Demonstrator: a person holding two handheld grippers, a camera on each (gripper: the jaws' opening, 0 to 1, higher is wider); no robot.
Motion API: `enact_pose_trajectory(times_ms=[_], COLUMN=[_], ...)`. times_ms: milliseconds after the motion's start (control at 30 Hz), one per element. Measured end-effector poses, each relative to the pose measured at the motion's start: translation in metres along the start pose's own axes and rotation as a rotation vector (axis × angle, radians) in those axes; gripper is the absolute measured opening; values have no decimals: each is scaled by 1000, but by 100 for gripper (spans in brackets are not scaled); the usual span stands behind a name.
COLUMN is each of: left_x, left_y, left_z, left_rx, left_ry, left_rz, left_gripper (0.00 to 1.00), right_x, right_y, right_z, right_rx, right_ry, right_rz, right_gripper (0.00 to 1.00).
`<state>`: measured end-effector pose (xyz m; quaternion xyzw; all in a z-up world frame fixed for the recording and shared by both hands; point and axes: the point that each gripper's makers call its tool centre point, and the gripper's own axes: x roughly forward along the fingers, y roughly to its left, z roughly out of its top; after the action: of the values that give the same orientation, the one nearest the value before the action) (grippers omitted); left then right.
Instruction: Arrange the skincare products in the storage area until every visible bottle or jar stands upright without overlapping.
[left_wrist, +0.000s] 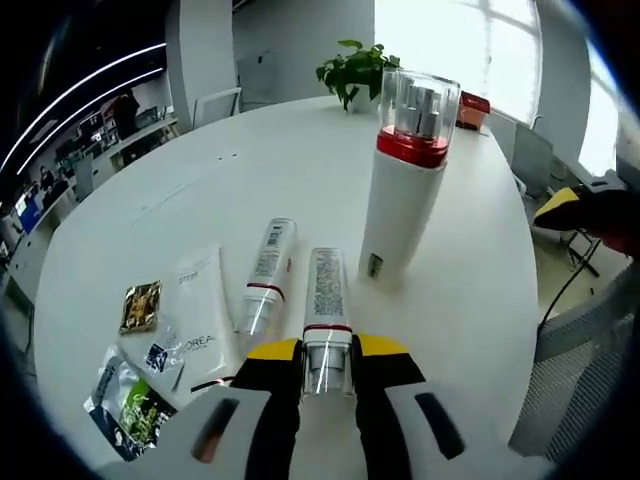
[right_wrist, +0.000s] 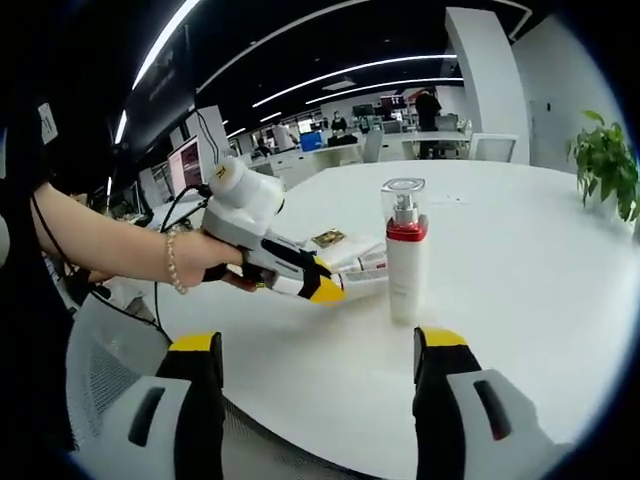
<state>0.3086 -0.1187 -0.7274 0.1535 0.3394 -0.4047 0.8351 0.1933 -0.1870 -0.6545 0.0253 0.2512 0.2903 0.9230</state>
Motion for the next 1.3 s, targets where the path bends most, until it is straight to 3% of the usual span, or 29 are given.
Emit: enact_pose_trajectory(times_ms=[333, 533, 633, 800, 967, 1167, 1300], left_x=[-36, -67, -81, -103, -125, -146, -154], left_y=[-8, -18, -26, -36, -47, -57, -66], left_z=[4, 1, 2, 0, 0, -2, 3], left_rx=[19, 98, 85, 139, 158, 243, 282], left_ry=[-2, 11, 0, 1, 1, 66, 82], left_rz=[-81, -132, -178, -224, -285, -345, -381], left_gripper=[16, 16, 16, 16, 16, 16, 16], right_x=[2, 7, 10, 16, 22, 27, 31], right_y=[10, 18, 22, 31, 36, 52, 68], right_z=[0, 1, 3, 15, 26, 30, 36], right_rx=[-61, -139, -188, -268, -404, -553, -592], right_ry=[10, 26, 31, 30, 55, 112, 109], right_rz=[41, 92, 115, 161, 211, 300, 370], right_gripper=[75, 72, 68, 64, 58, 58, 54])
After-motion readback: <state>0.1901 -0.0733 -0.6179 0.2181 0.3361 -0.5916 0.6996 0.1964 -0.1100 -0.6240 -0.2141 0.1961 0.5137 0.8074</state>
